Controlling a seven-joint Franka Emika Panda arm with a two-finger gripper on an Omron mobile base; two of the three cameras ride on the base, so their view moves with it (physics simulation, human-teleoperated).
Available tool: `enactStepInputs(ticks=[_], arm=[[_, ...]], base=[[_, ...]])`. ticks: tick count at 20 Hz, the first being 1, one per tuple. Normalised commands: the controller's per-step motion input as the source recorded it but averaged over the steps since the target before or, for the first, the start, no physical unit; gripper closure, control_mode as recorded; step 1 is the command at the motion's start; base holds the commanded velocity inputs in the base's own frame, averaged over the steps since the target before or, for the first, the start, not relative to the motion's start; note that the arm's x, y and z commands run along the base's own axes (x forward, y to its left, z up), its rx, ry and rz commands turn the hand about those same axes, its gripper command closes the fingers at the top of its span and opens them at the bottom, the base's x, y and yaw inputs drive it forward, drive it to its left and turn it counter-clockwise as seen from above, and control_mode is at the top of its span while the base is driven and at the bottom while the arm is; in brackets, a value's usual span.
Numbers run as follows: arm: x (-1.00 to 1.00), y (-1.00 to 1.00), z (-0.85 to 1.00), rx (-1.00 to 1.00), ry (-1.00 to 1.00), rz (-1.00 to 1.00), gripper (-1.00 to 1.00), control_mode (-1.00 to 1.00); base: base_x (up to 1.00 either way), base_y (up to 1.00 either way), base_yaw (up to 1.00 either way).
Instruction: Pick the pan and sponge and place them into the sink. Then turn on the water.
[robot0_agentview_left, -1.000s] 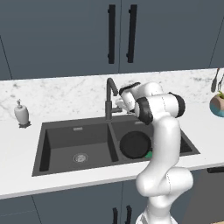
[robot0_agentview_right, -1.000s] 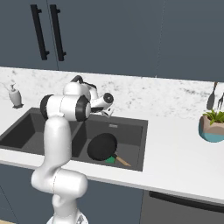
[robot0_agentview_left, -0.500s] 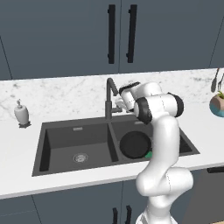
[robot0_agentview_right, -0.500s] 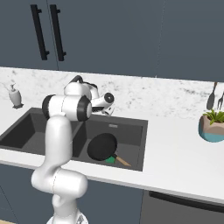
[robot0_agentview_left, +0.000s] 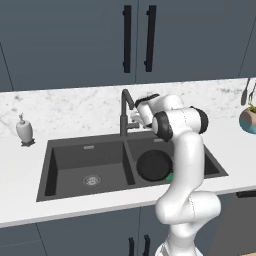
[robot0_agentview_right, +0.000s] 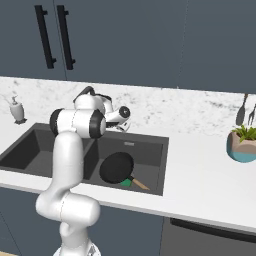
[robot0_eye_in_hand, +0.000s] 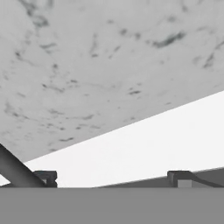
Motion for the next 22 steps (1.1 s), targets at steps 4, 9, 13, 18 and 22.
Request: enactStepInputs(ticks=[4,9,13,18,22], arm=[[0.06,0.17,-0.11,0.02,0.0,-0.03,1.0,-1.0],[0.09,0.07,-0.12,0.01,0.0,-0.05,1.0,-1.0],[0.02,-0.01,0.0,0.0,0.01,-0.01,1.0,-1.0],[0.01,0.0,0.0,0.0,0.0,0.0,1.0,-1.0],[0.05,0.0,-0.08,0.08,0.0,-0.03,1.0,-1.0]], base=[[0.0,0.0,0.0],[0.0,0.0,0.0],[0.0,0.0,0.0],[0.0,0.0,0.0],[0.0,0.0,0.0]])
